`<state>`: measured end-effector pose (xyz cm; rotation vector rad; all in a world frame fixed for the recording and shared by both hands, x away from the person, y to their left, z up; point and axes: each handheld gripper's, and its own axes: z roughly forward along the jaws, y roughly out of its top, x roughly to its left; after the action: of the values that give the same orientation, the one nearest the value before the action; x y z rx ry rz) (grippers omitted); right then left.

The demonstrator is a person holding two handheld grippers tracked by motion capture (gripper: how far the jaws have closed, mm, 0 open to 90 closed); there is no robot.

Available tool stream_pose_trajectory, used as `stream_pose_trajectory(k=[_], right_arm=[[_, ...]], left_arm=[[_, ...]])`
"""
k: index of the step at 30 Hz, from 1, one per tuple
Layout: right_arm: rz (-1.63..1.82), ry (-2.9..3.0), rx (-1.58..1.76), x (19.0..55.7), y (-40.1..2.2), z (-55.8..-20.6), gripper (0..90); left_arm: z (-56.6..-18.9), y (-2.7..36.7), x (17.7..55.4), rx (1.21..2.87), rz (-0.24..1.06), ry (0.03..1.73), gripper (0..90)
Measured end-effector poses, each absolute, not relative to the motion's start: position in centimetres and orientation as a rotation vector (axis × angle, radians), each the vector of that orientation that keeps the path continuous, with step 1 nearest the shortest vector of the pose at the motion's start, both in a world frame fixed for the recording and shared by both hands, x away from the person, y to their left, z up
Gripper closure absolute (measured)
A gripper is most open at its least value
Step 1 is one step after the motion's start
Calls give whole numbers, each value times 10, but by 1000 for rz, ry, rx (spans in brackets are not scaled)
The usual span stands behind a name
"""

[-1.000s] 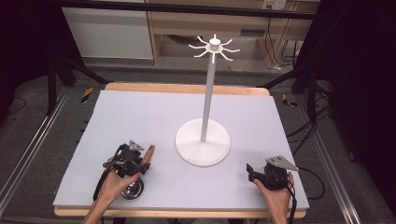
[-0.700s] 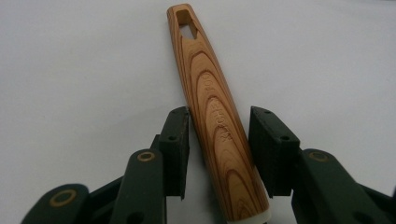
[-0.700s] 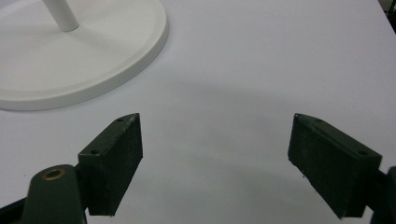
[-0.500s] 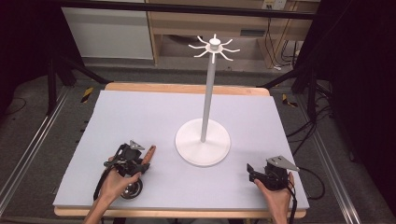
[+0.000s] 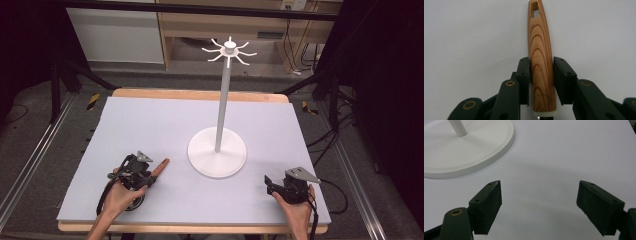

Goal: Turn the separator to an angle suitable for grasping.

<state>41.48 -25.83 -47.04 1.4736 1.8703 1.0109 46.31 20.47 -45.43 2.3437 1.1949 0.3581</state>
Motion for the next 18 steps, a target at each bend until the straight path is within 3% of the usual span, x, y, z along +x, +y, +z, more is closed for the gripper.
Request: stream_pose_trajectory(k=[7, 18], right_arm=[[1009, 1878, 1468, 415, -259, -471, 205], [1013, 1880, 1480, 415, -259, -470, 209]], left_arm=[[-454, 200, 467, 2367, 370, 1162, 607], [-450, 187, 481, 2425, 378, 1153, 612]])
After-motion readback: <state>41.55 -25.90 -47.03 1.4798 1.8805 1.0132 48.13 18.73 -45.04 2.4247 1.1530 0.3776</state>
